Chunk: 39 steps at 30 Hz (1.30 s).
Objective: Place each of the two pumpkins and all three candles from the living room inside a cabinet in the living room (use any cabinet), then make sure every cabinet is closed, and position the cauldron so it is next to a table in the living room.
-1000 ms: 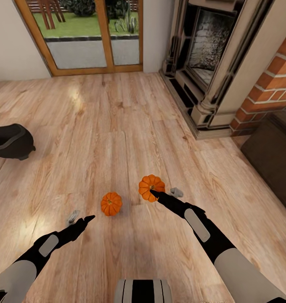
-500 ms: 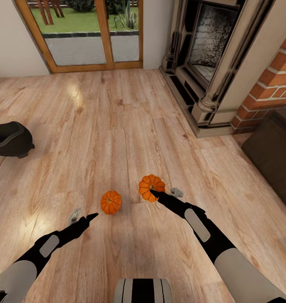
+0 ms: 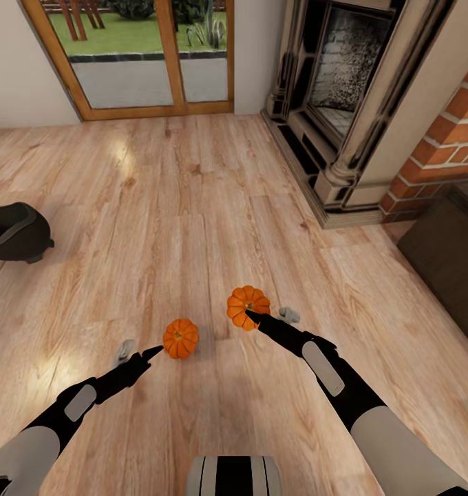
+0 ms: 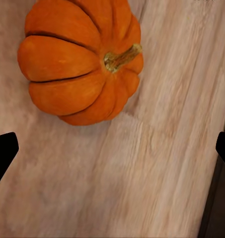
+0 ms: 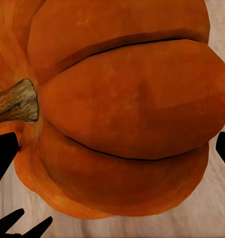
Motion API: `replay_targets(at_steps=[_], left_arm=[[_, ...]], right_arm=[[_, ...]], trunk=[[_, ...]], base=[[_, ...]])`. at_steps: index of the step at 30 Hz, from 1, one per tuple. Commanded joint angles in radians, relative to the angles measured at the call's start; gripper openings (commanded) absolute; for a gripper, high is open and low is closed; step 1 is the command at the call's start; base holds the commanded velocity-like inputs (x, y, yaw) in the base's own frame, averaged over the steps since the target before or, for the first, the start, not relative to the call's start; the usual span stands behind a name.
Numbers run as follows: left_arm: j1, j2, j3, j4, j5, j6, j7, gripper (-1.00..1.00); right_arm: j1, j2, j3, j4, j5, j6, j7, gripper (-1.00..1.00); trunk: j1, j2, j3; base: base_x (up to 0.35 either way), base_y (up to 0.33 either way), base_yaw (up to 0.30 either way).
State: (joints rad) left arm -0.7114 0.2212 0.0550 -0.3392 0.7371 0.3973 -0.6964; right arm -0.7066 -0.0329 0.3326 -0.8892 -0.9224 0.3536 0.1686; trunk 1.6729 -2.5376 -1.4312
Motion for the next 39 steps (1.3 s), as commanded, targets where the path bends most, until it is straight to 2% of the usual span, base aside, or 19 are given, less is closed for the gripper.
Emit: replay_targets(at_steps=[1,16,28,39], left_arm=[[0.0,0.0,0.005,0.0,0.002,0.009,-0.003,1.0],[0.0,-0.002,0.005,0.0,0.004,0.007,0.006,1.0],[0.0,-0.002,0.005,0.0,0.005,0.004,0.008,1.0],[-0.001,-0.001,0.005,-0.001,0.004,0.006,0.004,1.0]], right_arm=[[-0.001,-0.001,0.002,-0.001,-0.006,0.002,0.0,-1.0],[-0.001,-0.007,0.002,-0.001,-0.006,0.003,0.0,-1.0],[-0.001,-0.007,0.003,-0.001,-0.006,0.003,0.0,-1.0],[-0.001,-0.008,0.002,-0.001,-0.006,0.003,0.0,-1.0]], trunk=[[0.0,0.0,-0.001],[0.0,0.0,-0.001],[0.0,0.0,-0.001],[0.005,-0.003,-0.043]], base=[[0.041,0.0,0.0],[0.111,0.076,0.0],[0.017,0.013,0.0],[0.0,0.0,0.0]])
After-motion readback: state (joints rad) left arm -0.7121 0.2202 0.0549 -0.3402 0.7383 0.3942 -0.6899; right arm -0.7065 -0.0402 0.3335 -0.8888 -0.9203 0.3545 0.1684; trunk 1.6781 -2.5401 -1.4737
